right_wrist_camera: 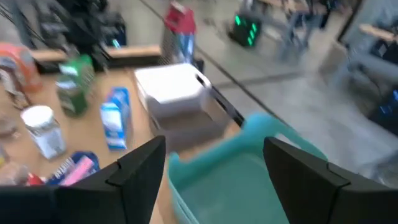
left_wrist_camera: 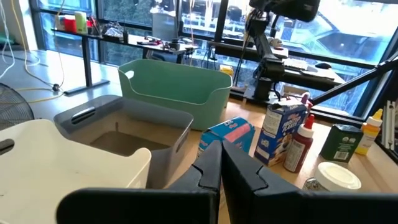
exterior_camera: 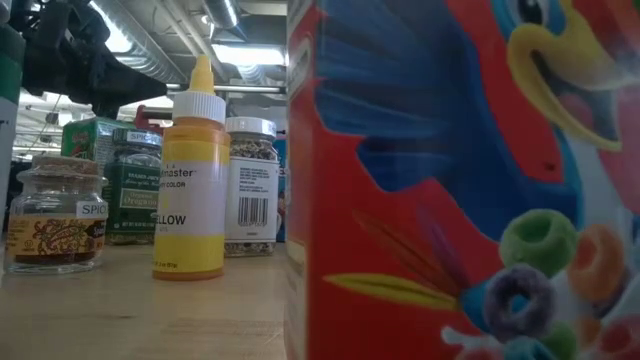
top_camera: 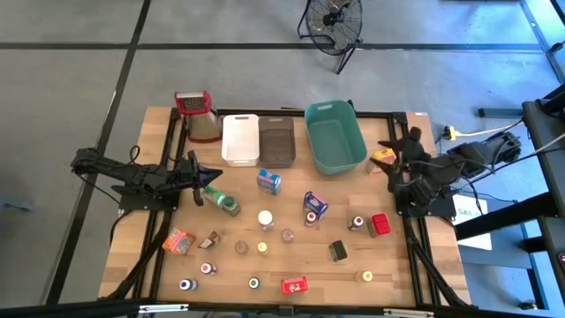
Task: Pick & Place Kitchen Items
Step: Put the yellow cereal box into the right green bin
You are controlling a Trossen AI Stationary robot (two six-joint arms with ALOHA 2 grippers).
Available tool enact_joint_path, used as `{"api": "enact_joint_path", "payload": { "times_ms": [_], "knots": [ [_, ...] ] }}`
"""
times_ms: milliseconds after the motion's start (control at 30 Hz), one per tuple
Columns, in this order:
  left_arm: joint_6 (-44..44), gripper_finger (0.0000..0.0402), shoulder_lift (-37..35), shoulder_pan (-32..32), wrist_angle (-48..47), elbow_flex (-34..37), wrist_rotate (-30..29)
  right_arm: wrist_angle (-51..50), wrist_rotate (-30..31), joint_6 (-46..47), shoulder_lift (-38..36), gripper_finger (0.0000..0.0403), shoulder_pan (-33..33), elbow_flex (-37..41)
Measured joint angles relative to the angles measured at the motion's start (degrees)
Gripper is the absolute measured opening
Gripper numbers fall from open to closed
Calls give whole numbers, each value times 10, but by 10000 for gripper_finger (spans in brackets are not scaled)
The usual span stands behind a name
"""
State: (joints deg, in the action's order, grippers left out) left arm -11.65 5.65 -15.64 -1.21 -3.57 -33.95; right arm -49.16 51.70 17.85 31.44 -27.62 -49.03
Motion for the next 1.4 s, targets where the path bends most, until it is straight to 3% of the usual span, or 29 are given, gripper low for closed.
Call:
{"api": "enact_joint_path", "payload": {
  "times_ms": [300, 533, 800, 1033, 1400],
  "knots": [
    [4, 4, 0, 0, 0, 0, 0, -227, -52, 56, 85, 272, 50, -99],
    [4, 4, 0, 0, 0, 0, 0, -212, -57, 38, 108, 272, 60, -99],
    [4, 4, 0, 0, 0, 0, -1, -150, -160, 8, 120, 273, 60, -99],
    [4, 4, 0, 0, -1, 0, -1, -130, -166, 11, 120, 276, 61, -98],
    [4, 4, 0, 0, -1, 0, -1, -148, -160, 24, 148, 360, 89, -98]
  ]
}}
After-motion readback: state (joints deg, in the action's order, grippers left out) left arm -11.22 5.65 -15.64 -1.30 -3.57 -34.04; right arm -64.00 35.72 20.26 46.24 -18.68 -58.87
